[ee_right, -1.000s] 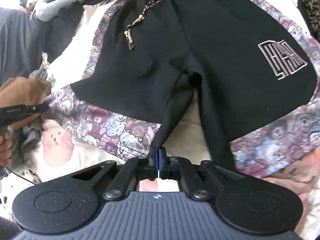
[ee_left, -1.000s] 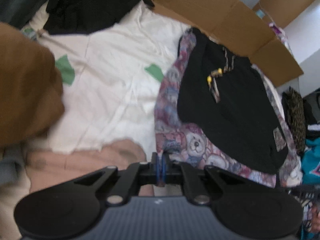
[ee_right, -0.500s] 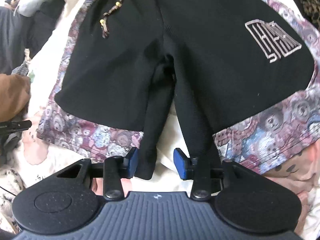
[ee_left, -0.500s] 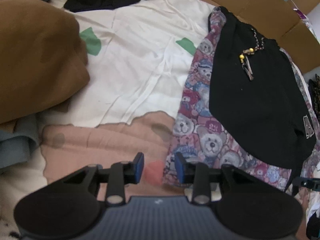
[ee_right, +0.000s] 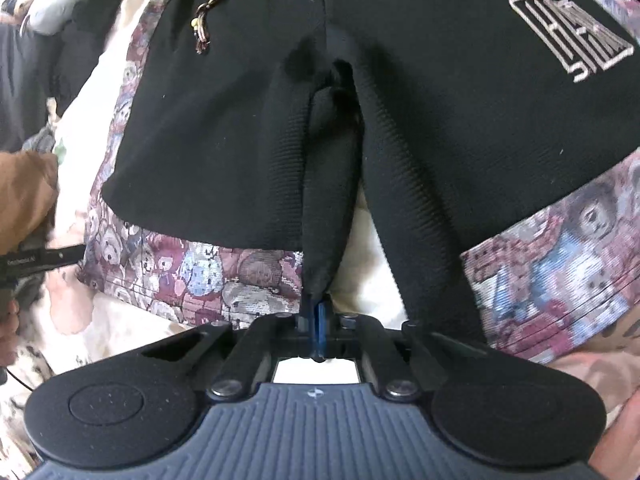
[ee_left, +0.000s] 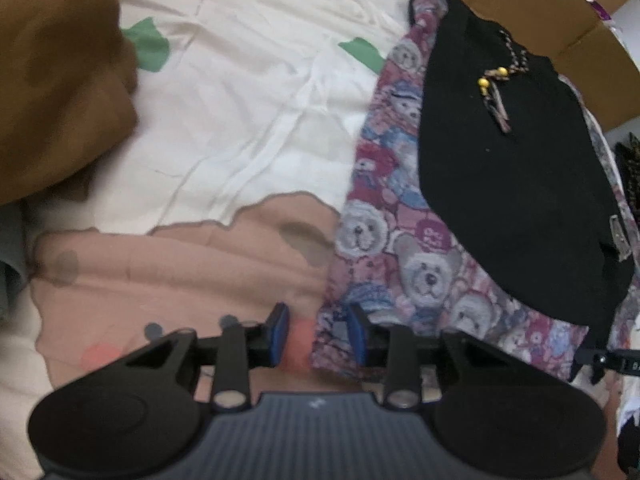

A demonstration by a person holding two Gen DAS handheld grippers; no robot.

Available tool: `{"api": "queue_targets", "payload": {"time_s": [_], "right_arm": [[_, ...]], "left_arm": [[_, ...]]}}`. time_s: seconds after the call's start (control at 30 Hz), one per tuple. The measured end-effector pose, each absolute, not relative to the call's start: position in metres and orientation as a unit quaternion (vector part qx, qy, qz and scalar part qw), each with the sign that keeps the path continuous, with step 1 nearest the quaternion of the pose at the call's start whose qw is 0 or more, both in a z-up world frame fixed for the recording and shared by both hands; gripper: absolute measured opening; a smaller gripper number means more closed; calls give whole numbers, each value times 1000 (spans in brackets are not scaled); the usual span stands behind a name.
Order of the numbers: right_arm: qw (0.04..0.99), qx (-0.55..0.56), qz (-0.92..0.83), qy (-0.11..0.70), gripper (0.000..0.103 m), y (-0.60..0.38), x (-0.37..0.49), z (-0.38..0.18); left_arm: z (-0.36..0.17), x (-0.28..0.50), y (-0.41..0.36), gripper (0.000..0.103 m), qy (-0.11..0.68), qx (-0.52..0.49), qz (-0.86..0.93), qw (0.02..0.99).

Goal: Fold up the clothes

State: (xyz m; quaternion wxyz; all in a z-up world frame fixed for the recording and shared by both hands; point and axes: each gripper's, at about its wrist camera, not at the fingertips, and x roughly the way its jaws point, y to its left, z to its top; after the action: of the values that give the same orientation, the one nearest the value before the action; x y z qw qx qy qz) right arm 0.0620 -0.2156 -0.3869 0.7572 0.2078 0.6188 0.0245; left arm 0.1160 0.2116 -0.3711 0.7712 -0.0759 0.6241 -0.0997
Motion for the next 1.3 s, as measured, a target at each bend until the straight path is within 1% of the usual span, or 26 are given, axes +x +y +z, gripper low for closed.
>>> {"api": "queue_targets", "payload": {"time_s": [0.17, 0.3, 0.43, 0.5, 0.53, 0.57, 0.6, 0.8, 1.0, 1.03, 1.07, 1.1, 1.17, 1.3], "right_arm": [[760, 167, 15, 628, 0, -215, 61, -377], [763, 124, 3, 634, 0, -209, 62, -376], [763, 112, 0, 636, 0, -204, 63, -378], [764, 110, -2, 636, 0, -201, 65, -378], [764, 108, -3, 636, 0, -201, 65, -378], [764, 107, -4, 637, 0, -201, 65, -379], [764, 105, -5, 637, 0, -202, 64, -379], [761, 91, -23, 641, 0, -206, 60, -378], [766, 156, 7, 624, 1, -209, 56, -370], [766, 161, 11, 622, 4, -206, 56, -370], [766, 168, 17, 621, 15, -203, 56, -371], [766, 175, 22, 618, 36, -201, 56, -372], [771, 186, 30, 608, 51, -199, 57, -372], [771, 217, 29, 598, 51, -194, 60, -388]], "left_arm": [[-374, 112, 204, 36, 623, -67, -112, 772], [-376, 109, 201, 36, 621, -75, -115, 771], [-377, 105, 199, 35, 621, -87, -129, 768], [-379, 103, 198, 32, 620, -94, -125, 769], [-380, 102, 199, 26, 620, -102, -121, 768], [-381, 102, 199, 10, 622, -113, -121, 766], [-380, 100, 198, 7, 623, -120, -124, 763], [-355, 88, 195, 4, 594, -96, -117, 790], [-324, 98, 212, 4, 574, -84, -99, 809], [-320, 100, 215, 4, 571, -80, -96, 811], [-317, 103, 217, 4, 568, -75, -95, 814], [-317, 104, 218, 4, 567, -70, -94, 816], [-317, 108, 220, 4, 564, -59, -91, 819], [-329, 116, 225, 4, 569, -57, -87, 815]]}}
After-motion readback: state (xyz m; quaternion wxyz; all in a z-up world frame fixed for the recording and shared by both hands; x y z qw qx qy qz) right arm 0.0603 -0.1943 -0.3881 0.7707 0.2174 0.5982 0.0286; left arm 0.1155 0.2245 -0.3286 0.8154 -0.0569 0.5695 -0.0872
